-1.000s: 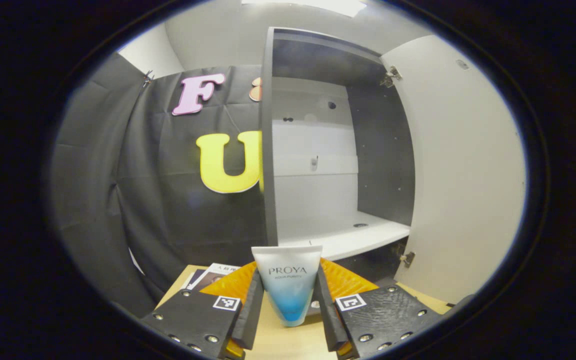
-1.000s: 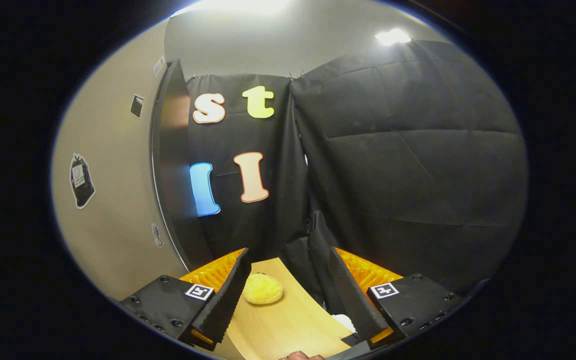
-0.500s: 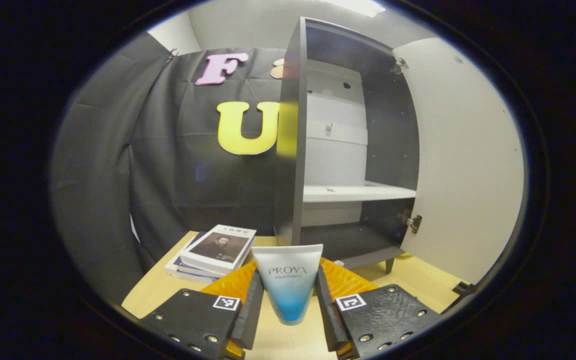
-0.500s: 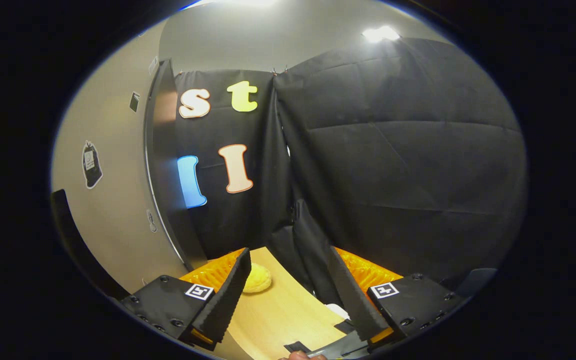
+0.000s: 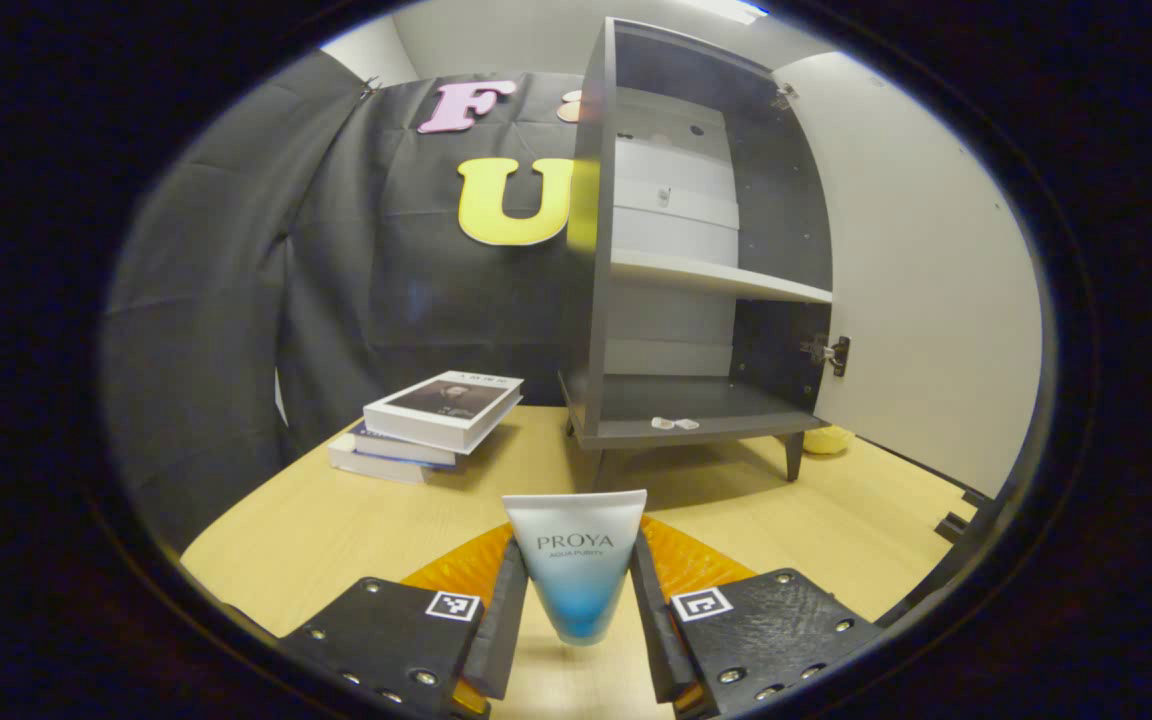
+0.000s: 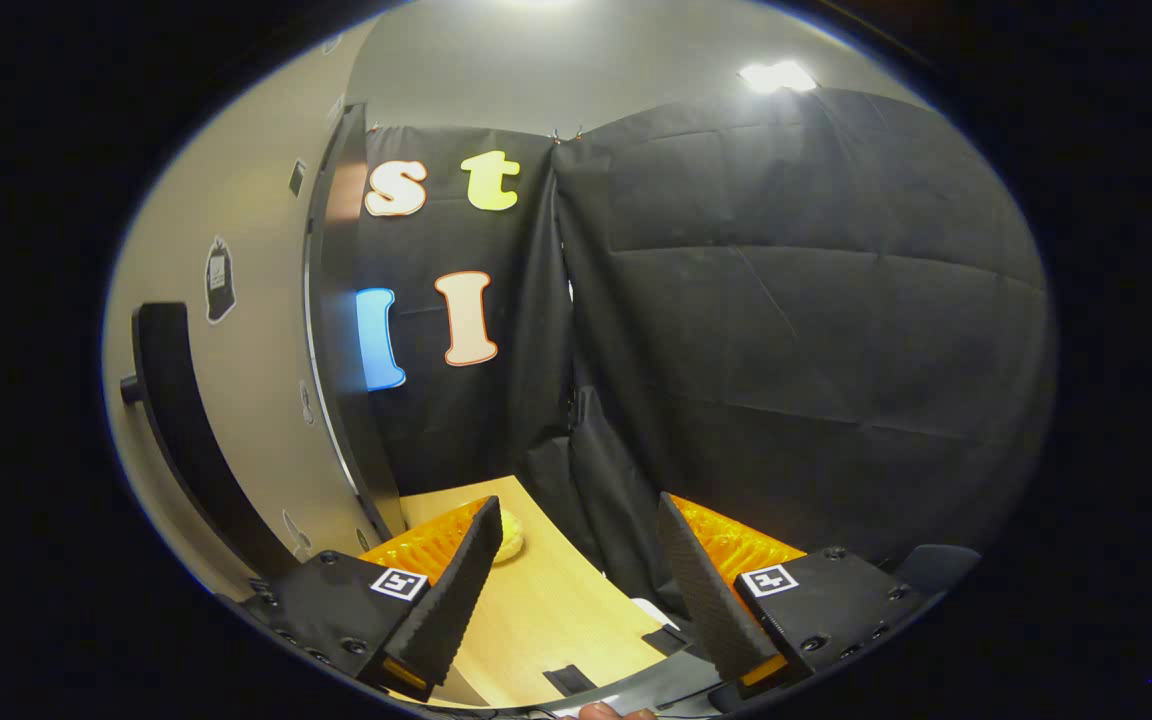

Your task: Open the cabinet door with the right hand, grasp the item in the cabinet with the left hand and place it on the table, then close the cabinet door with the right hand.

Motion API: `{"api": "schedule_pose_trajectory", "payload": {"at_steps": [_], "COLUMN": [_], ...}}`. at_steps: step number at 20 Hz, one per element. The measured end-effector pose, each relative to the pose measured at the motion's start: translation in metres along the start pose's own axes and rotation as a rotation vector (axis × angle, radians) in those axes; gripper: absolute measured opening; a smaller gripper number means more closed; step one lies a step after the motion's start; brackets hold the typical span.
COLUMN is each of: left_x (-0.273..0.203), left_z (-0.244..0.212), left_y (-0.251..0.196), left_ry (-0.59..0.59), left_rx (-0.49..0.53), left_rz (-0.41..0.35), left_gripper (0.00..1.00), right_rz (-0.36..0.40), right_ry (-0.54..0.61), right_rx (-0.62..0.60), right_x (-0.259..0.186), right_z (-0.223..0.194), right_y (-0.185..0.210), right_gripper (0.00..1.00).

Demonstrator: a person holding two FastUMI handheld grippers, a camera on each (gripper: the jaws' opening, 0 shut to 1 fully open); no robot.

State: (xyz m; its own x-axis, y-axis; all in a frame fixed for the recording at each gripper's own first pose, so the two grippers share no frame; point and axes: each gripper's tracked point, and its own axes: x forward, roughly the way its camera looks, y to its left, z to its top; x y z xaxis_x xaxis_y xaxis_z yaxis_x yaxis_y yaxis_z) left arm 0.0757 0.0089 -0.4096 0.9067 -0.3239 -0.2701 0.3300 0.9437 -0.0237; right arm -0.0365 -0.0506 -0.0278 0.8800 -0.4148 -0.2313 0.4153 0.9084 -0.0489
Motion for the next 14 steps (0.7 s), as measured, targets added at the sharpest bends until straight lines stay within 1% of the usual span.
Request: {"api": "schedule_pose_trajectory", "payload": {"at_steps": [1,2,3,4,5,6,7,8,9,10,11,14], "left_x": [-0.003,-0.004,-0.007,-0.008,-0.009,-0.009,-0.008,-0.008,-0.007,-0.007,-0.006,-0.004], "left_z": [-0.009,-0.017,-0.02,-0.024,-0.028,-0.032,-0.036,-0.04,-0.043,-0.045,-0.047,-0.051], "left_y": [0.0,0.001,0.004,0.002,0.0,0.0,-0.002,-0.003,-0.003,-0.004,-0.005,-0.002], "left_ry": [0.006,0.011,0.013,0.011,0.008,0.006,0.007,0.003,0.001,-0.002,-0.007,-0.016], "left_rx": [-0.002,0.004,0.013,0.025,0.04,0.053,0.063,0.074,0.082,0.083,0.081,0.074], "left_rz": [0.003,0.004,0.003,-0.005,-0.01,-0.015,-0.023,-0.028,-0.03,-0.033,-0.035,-0.029], "left_gripper": [0.54,0.54,0.55,0.55,0.54,0.55,0.55,0.55,0.55,0.55,0.55,0.55], "right_rz": [0.009,0.018,0.025,0.013,0.011,0.013,0.014,0.011,0.004,-0.002,-0.008,-0.034], "right_ry": [0.007,0.015,0.021,0.02,0.019,0.024,0.027,0.022,0.017,0.018,0.022,0.028], "right_rx": [-0.005,-0.01,-0.022,-0.039,-0.049,-0.054,-0.054,-0.055,-0.054,-0.048,-0.039,0.0], "right_x": [-0.001,-0.002,-0.003,-0.005,-0.005,-0.006,-0.008,-0.01,-0.011,-0.011,-0.011,-0.012], "right_z": [-0.001,-0.002,-0.003,-0.001,0.0,-0.001,0.0,0.001,0.001,0.001,0.0,-0.005], "right_y": [0.003,0.009,0.014,0.013,0.011,0.011,0.01,0.008,0.005,0.003,0.0,-0.012], "right_gripper": [0.92,0.98,0.98,0.92,0.92,0.95,0.92,0.96,0.94,0.96,0.94,0.94]}}
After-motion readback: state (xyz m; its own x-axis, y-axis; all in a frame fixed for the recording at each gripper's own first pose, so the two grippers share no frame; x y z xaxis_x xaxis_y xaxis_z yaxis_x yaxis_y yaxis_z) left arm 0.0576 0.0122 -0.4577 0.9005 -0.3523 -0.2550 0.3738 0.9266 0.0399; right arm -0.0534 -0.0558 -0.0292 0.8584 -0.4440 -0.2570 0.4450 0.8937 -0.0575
